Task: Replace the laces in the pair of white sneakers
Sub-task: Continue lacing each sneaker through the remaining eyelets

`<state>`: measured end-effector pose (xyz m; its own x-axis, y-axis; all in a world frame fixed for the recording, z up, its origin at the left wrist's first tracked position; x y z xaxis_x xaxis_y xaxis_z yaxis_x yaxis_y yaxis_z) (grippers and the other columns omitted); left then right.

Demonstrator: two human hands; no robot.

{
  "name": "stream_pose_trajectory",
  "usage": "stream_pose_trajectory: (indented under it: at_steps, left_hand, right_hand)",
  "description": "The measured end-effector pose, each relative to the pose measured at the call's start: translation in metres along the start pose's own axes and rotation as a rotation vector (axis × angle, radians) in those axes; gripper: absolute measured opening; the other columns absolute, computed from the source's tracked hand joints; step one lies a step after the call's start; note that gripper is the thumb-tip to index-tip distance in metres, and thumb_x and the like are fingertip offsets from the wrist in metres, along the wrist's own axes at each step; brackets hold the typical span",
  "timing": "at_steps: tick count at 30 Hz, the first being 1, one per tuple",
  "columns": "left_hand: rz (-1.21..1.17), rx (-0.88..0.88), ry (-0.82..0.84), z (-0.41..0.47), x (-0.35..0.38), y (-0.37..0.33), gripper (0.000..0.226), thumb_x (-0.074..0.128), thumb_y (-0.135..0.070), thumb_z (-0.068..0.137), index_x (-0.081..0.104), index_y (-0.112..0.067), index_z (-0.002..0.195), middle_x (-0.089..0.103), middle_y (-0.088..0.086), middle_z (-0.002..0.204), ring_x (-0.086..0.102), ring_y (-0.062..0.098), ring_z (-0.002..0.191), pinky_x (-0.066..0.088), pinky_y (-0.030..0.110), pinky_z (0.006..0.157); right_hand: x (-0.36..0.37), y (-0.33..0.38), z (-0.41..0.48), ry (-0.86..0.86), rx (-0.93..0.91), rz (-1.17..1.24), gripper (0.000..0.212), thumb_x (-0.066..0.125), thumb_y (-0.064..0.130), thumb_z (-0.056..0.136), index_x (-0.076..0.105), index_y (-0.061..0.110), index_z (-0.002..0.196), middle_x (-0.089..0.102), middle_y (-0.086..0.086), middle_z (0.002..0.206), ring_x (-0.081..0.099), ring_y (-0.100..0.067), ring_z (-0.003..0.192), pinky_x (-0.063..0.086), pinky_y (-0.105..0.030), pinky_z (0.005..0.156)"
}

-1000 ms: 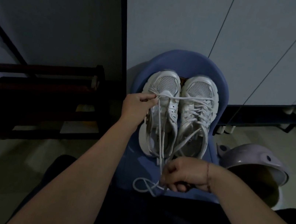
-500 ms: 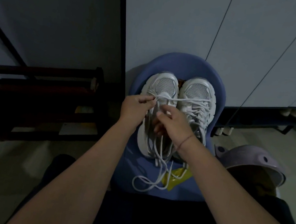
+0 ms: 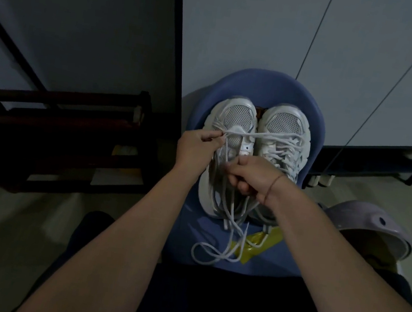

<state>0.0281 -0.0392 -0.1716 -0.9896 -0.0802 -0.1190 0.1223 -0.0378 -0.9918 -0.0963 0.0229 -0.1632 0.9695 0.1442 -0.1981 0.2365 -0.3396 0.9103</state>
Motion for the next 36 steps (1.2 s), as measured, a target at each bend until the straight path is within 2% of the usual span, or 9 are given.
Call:
stream_pose_trajectory:
  at_steps: [9, 14, 18, 21, 25, 27, 30, 34, 36]
  left_hand:
    - [-0.03, -0.039, 0.005, 0.003, 0.002, 0.005, 0.028, 0.074, -0.012, 0.085, 0.072, -0.007, 0.112, 0.072, 0.0, 0.098, 0.064, 0.001, 0.083, 0.05, 0.012, 0.076]
    - [-0.028, -0.037, 0.0, -0.001, 0.001, 0.003, 0.028, 0.074, -0.012, 0.085, 0.072, -0.007, 0.113, 0.071, 0.0, 0.102, 0.065, 0.004, 0.089, 0.049, 0.016, 0.083]
    - [-0.035, -0.03, 0.007, -0.004, 0.001, 0.002, 0.029, 0.074, -0.014, 0.085, 0.072, -0.007, 0.114, 0.071, -0.001, 0.098, 0.063, -0.001, 0.081, 0.048, 0.009, 0.073]
    - [-0.059, -0.074, 0.058, -0.008, 0.002, 0.003, 0.026, 0.074, -0.017, 0.086, 0.071, -0.011, 0.111, 0.072, 0.005, 0.1, 0.066, 0.009, 0.085, 0.051, 0.016, 0.073]
    - [0.03, -0.094, 0.038, -0.015, -0.007, -0.002, 0.018, 0.067, -0.03, 0.09, 0.068, -0.012, 0.094, 0.065, 0.0, 0.079, 0.06, 0.014, 0.074, 0.049, 0.029, 0.071]
    - [0.044, -0.087, 0.021, -0.022, -0.014, -0.013, 0.026, 0.06, -0.032, 0.095, 0.065, -0.012, 0.081, 0.057, -0.002, 0.064, 0.051, 0.011, 0.06, 0.044, 0.03, 0.066]
    - [0.036, -0.167, 0.162, -0.05, -0.011, -0.037, 0.043, 0.049, -0.037, 0.101, 0.066, -0.012, 0.072, 0.063, -0.002, 0.057, 0.058, 0.012, 0.057, 0.05, 0.026, 0.061]
    - [-0.119, -0.282, 0.543, -0.092, 0.017, -0.057, 0.057, 0.036, -0.05, 0.101, 0.073, -0.01, 0.087, 0.075, 0.006, 0.081, 0.071, 0.018, 0.084, 0.055, 0.031, 0.087]
    - [-0.272, -0.324, 0.639, -0.102, 0.03, -0.064, 0.054, 0.037, -0.05, 0.101, 0.072, -0.013, 0.081, 0.071, 0.007, 0.077, 0.068, 0.022, 0.084, 0.05, 0.04, 0.097]
  right_hand:
    - [0.006, -0.065, -0.048, 0.069, 0.249, 0.07, 0.025, 0.052, 0.007, 0.095, 0.053, 0.009, 0.07, 0.042, -0.002, 0.046, 0.025, -0.005, 0.029, 0.017, -0.012, 0.032]
    - [0.008, -0.075, -0.058, 0.012, 0.206, -0.139, 0.017, 0.059, 0.01, 0.091, 0.061, 0.012, 0.074, 0.047, 0.0, 0.063, 0.038, -0.006, 0.053, 0.033, -0.012, 0.042]
    - [0.022, -0.083, -0.058, 0.012, 0.237, -0.024, 0.016, 0.06, 0.022, 0.092, 0.063, 0.015, 0.077, 0.059, -0.001, 0.08, 0.051, -0.007, 0.073, 0.041, -0.019, 0.06]
    - [0.024, -0.084, -0.055, -0.004, 0.243, 0.073, 0.029, 0.059, 0.028, 0.092, 0.068, 0.016, 0.066, 0.064, -0.003, 0.075, 0.055, -0.016, 0.08, 0.04, -0.027, 0.07]
    - [0.002, -0.045, -0.067, -0.055, 0.12, 0.316, 0.025, 0.057, 0.016, 0.092, 0.062, 0.009, 0.069, 0.065, -0.001, 0.057, 0.052, -0.007, 0.047, 0.031, -0.017, 0.043]
    - [-0.013, -0.018, -0.079, -0.027, 0.002, 0.399, 0.018, 0.056, 0.012, 0.09, 0.062, 0.009, 0.073, 0.067, 0.0, 0.063, 0.047, -0.003, 0.046, 0.03, -0.016, 0.044]
    - [-0.029, 0.01, -0.091, -0.002, -0.128, 0.564, 0.008, 0.059, 0.013, 0.081, 0.066, 0.01, 0.077, 0.068, -0.002, 0.068, 0.045, -0.003, 0.049, 0.033, -0.013, 0.043]
    - [-0.033, 0.027, -0.1, 0.033, -0.208, 0.64, 0.012, 0.057, 0.018, 0.08, 0.065, 0.009, 0.084, 0.07, -0.003, 0.073, 0.044, -0.002, 0.048, 0.034, -0.011, 0.042]
    - [-0.031, 0.03, -0.103, 0.062, -0.227, 0.601, 0.014, 0.057, 0.019, 0.081, 0.064, 0.008, 0.084, 0.071, -0.005, 0.076, 0.045, -0.003, 0.048, 0.034, -0.012, 0.042]
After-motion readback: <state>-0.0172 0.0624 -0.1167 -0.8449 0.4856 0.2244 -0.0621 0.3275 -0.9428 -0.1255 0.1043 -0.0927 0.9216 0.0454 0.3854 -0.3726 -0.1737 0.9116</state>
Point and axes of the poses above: each hand's wrist, its own z-axis towards the middle knuckle, its own x-axis out of the palm, y = z × x, the point moved 6 cm from there along z, towards the middle knuckle
